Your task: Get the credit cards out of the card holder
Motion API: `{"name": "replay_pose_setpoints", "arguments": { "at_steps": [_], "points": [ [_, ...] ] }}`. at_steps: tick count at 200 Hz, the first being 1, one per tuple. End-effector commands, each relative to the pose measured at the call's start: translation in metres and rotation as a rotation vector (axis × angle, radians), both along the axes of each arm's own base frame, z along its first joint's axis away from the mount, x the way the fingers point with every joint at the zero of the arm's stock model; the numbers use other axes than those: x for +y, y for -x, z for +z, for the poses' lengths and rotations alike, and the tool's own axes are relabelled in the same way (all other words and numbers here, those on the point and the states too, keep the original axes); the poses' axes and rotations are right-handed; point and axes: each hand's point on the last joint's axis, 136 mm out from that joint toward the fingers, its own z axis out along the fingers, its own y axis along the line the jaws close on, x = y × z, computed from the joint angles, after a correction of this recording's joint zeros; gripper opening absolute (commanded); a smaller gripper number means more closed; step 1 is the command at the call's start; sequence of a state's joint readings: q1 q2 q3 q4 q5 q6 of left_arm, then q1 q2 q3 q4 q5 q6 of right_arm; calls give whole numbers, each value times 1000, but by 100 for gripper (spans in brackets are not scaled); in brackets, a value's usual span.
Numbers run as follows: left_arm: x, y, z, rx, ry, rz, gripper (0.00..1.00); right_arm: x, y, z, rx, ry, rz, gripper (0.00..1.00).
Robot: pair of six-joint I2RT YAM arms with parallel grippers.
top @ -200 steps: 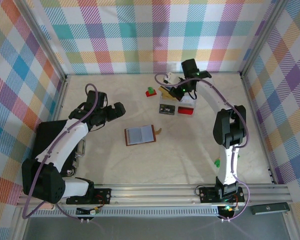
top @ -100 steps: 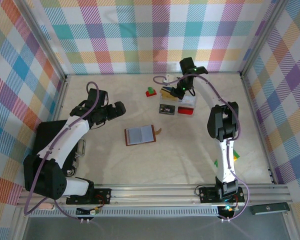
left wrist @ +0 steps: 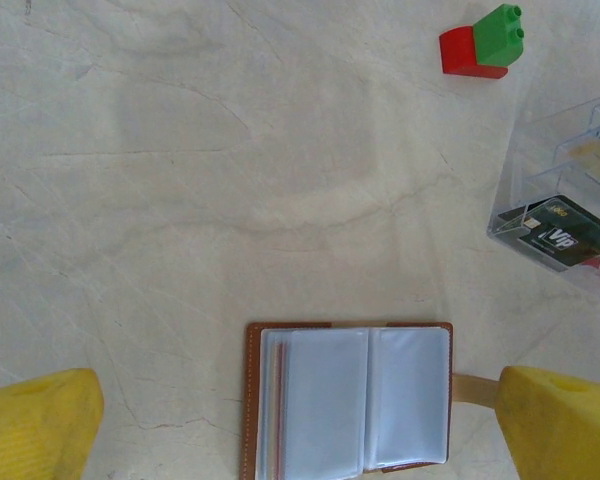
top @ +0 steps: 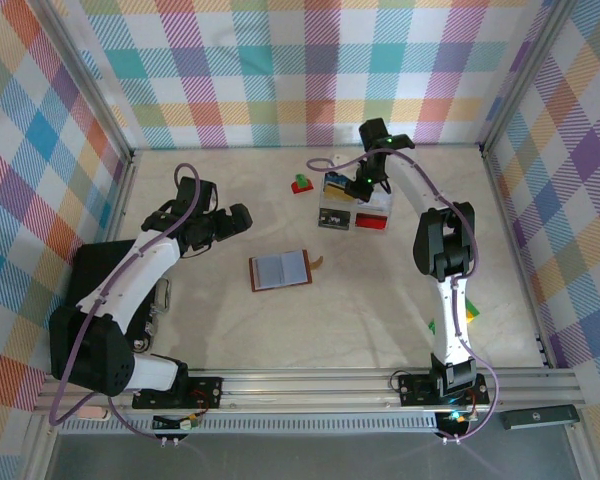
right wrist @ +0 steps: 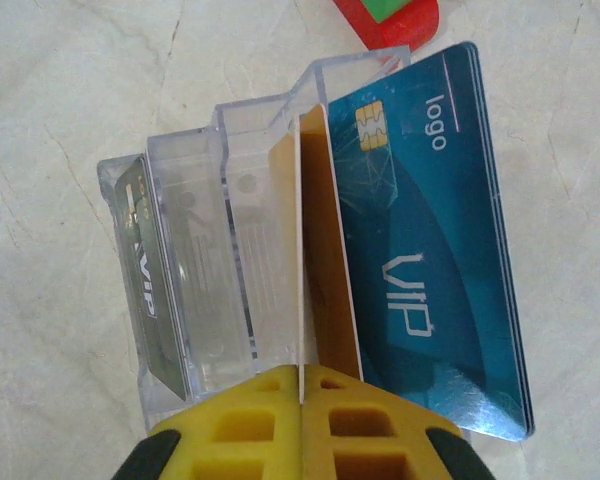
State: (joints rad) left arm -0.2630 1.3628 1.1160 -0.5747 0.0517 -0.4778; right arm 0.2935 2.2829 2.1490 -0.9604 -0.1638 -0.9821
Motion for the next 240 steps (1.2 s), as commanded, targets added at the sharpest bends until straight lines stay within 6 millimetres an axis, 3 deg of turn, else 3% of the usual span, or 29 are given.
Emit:
{"name": "replay_pose_setpoints", "arguments": {
  "at_steps": [1, 73, 119, 168, 195, 240],
  "points": [
    [3, -2, 6, 0, 7, 6, 100, -3, -3, -1, 1, 7, 17, 2],
    [2, -2, 3, 11, 13, 9, 100, 0, -18, 7, -21, -28, -67, 26],
    [2, -1, 4, 9, 17, 12, 100, 3, -25, 32, -67, -75, -119, 22],
    [6, 5, 2, 5, 24, 34, 100, 12, 0, 70, -31, -184, -134, 27],
    [10, 11, -2, 6, 31, 59, 100, 21, 13, 90, -32, -274, -212, 36],
    [23, 22, -14, 29, 38, 115, 100, 57, 54, 90, -9, -318, -398, 45]
  ]
}}
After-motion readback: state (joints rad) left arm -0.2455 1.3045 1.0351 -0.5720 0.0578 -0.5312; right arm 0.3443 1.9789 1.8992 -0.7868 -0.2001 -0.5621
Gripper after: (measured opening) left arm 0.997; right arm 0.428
